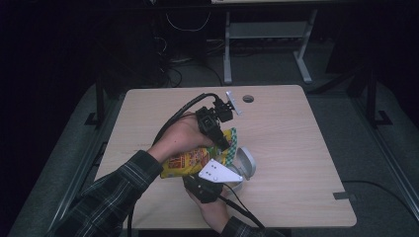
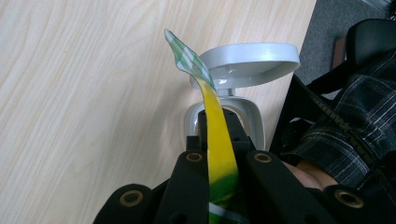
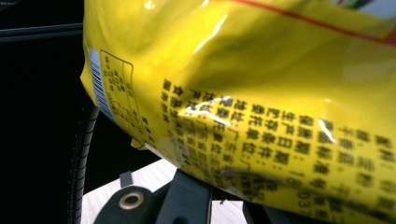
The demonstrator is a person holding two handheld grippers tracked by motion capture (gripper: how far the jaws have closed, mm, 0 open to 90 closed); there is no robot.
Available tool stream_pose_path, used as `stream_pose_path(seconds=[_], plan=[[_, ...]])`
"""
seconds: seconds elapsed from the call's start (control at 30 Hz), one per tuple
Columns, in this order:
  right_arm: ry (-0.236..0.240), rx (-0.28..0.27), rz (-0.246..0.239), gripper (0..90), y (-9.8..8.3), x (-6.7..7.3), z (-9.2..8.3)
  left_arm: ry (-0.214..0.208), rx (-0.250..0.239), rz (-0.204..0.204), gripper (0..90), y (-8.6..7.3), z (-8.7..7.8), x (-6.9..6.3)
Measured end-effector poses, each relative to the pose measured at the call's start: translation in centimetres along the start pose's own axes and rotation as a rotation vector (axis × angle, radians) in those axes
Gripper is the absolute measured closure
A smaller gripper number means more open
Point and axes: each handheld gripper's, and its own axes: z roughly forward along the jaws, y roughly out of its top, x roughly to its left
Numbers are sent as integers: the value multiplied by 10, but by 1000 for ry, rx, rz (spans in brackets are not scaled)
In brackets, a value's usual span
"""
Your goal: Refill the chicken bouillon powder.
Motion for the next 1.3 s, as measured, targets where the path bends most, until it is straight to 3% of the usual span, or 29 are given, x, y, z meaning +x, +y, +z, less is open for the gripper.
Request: stream_pose_path(seconds=[0.8, 1.3], plan=[[3, -1, 7, 898, 0, -1, 0, 4, 10, 3, 900, 2, 2, 0], [-12, -11, 20, 898, 2, -2, -2, 7, -8, 17, 900, 5, -1, -3]])
